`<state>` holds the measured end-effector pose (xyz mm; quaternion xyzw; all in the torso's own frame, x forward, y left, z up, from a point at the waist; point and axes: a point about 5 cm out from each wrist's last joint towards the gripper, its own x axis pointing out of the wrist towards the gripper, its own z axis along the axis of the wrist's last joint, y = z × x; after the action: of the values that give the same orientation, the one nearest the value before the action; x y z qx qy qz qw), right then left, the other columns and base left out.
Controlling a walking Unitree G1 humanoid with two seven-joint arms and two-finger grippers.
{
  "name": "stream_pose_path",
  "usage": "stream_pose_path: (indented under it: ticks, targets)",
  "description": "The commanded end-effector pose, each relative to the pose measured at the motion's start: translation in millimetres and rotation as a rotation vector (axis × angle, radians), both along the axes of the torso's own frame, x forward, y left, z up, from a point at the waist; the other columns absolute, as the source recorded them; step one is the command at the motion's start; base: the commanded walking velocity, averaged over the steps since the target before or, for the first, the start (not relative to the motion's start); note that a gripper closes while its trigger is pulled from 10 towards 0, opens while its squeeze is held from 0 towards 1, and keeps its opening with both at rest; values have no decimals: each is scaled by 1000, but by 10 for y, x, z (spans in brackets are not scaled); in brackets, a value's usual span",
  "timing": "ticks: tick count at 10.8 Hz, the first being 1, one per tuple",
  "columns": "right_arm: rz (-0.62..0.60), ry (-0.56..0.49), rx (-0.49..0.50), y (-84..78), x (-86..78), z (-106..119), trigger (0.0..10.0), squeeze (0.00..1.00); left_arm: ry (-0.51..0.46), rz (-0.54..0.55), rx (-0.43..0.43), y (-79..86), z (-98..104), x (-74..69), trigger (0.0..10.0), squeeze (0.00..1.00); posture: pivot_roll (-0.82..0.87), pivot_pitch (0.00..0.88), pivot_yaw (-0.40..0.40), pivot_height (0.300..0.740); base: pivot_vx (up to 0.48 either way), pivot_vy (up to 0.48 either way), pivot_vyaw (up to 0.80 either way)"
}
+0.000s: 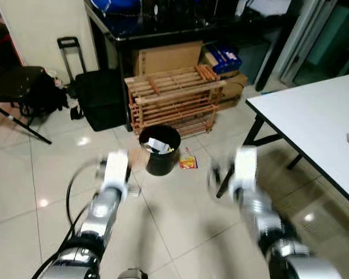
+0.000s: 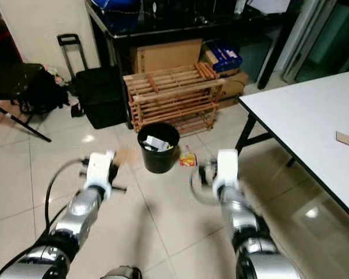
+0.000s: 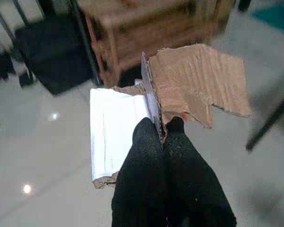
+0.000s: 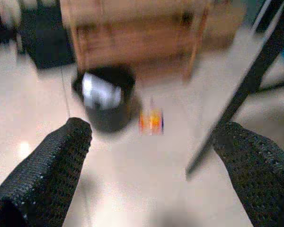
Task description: Picking trash to rubbish bin
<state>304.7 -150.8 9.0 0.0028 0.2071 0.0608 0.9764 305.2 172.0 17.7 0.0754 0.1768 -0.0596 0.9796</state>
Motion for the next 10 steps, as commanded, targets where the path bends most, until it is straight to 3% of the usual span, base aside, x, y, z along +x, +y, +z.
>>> stream_pose_path:
  ticks: [1,4,5,6,10]
  targets:
    - [-2,113,-51,-121,-178,-201,10000,0,89,-12,12,-9,-169,-126,10000,0,19,31,-60,740,0,0,0]
    - [-65,401,-102,-318,-788,-694,10000,0,292,110,5,99,-561,-522,10000,0,21,29,-67,740,0,0,0]
    - [-51,458,-112,-333,-944,-788,10000,0,346,160,-17,129,-655,-641,10000,0,18,24,-68,740,0,0,0]
    - [-62,498,-117,-363,-1049,-845,10000,0,385,141,2,107,-722,-728,10000,0,20,21,-69,740,0,0,0]
    - [-103,501,-86,-376,-1067,-852,10000,0,471,154,48,159,-859,-945,10000,0,18,0,-63,740,347,0,0]
